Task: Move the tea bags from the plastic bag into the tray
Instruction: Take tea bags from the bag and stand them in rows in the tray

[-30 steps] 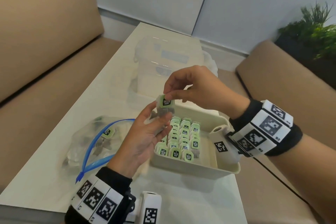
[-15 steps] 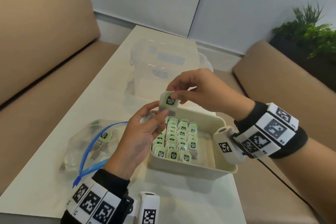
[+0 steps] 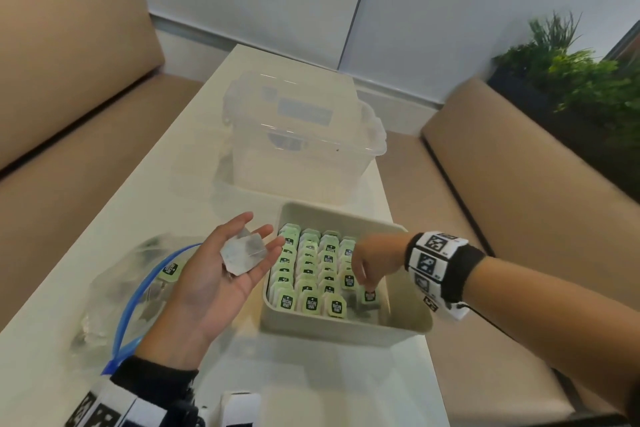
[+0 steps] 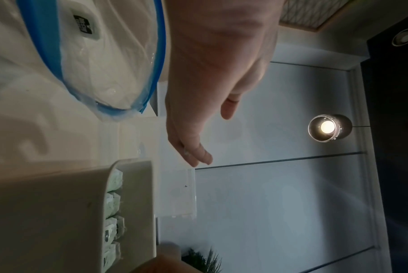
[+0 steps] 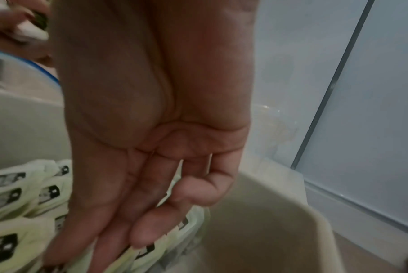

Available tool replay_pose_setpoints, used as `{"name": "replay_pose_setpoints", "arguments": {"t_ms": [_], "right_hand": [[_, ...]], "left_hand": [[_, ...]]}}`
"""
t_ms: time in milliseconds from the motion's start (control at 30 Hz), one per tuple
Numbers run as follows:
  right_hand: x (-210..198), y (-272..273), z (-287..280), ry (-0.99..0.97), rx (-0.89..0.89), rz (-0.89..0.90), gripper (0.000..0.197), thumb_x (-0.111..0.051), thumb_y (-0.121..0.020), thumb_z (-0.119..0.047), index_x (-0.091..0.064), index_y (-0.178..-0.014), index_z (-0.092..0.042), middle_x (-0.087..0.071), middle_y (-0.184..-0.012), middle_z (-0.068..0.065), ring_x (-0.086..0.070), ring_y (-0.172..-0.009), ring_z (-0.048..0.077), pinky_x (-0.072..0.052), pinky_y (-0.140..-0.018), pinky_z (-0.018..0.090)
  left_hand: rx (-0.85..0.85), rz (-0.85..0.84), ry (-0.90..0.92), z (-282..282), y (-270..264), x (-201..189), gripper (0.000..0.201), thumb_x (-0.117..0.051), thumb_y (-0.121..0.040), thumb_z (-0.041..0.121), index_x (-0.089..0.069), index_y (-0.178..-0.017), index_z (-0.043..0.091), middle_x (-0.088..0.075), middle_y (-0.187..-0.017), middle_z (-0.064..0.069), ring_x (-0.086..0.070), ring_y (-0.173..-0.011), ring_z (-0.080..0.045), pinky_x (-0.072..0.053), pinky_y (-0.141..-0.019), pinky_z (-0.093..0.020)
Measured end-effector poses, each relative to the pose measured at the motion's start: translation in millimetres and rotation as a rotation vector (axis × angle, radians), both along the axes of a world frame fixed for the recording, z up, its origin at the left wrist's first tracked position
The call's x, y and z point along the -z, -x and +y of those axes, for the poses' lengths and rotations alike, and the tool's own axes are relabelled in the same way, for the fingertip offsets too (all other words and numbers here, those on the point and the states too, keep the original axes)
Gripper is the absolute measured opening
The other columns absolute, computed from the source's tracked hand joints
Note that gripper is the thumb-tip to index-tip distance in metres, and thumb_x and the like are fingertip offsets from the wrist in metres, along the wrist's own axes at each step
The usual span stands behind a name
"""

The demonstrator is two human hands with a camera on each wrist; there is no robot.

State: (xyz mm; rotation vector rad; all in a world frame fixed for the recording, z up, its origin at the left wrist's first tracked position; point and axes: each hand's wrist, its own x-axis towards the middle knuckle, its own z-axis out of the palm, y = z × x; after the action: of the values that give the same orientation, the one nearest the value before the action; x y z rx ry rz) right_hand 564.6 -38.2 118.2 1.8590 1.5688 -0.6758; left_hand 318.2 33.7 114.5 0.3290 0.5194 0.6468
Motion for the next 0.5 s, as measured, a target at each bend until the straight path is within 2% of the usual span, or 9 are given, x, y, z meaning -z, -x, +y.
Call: {"name": "replay_pose_setpoints", "arguments": {"t_ms": [100, 200, 367, 400, 500], "right_hand": [[11.9, -3.2, 13.3, 0.023, 0.039, 0.032, 0.024, -0.071, -0.081, -0.023, -0.071, -0.103, -0.014, -0.070, -0.105, 0.007, -0.058, -0.084, 0.017, -0.043, -0.072, 0.024], [16.7, -1.6, 23.7, 0.016, 0.039, 0.039, 0.025, -0.071, -0.080, -0.021, -0.071, -0.104, -0.013, -0.068, -0.110, 0.006, -0.054, -0.087, 0.016, -0.045, -0.080, 0.027], [23.6, -1.8, 29.9, 0.005, 0.023, 0.016, 0.024, -0.070, -0.081, -0.022, -0.071, -0.103, -0.014, -0.066, -0.112, 0.004, -0.051, -0.088, 0.015, -0.042, -0.079, 0.026], [25.9, -2.7, 30.0, -0.006, 0.015, -0.001, 0.022, -0.071, -0.080, -0.022, -0.071, -0.101, -0.015, -0.066, -0.112, 0.004, -0.052, -0.088, 0.016, -0.045, -0.081, 0.028], [27.3, -0.3, 28.9, -0.011, -0.012, -0.093, 0.025, -0.071, -0.080, -0.031, -0.071, -0.099, -0.015, -0.067, -0.108, 0.002, -0.058, -0.093, 0.020, -0.051, -0.088, 0.034]], "left_hand": [[0.011, 0.008, 0.018, 0.9, -0.4, 4.5, 0.039, -0.062, -0.071, 0.016, -0.061, -0.109, 0.008, -0.062, -0.114, -0.021, -0.061, -0.110, -0.040, -0.055, -0.083, -0.043], [0.024, -0.019, 0.058, 2.4, -0.5, 6.7, 0.035, -0.059, -0.077, 0.016, -0.061, -0.110, 0.006, -0.064, -0.112, -0.023, -0.062, -0.109, -0.042, -0.053, -0.084, -0.048], [0.059, -0.060, 0.082, 5.9, -2.0, 9.6, 0.053, -0.063, -0.069, 0.022, -0.060, -0.119, 0.003, -0.065, -0.116, -0.025, -0.062, -0.109, -0.042, -0.050, -0.086, -0.054], [0.069, -0.075, 0.086, 6.4, -2.5, 10.6, 0.058, -0.070, -0.064, 0.022, -0.061, -0.118, 0.002, -0.065, -0.116, -0.026, -0.062, -0.109, -0.042, -0.050, -0.086, -0.054], [0.101, -0.132, 0.110, 7.5, -3.5, 14.5, 0.078, -0.091, -0.034, 0.016, -0.070, -0.107, 0.000, -0.064, -0.118, -0.027, -0.061, -0.108, -0.044, -0.049, -0.085, -0.058]]}}
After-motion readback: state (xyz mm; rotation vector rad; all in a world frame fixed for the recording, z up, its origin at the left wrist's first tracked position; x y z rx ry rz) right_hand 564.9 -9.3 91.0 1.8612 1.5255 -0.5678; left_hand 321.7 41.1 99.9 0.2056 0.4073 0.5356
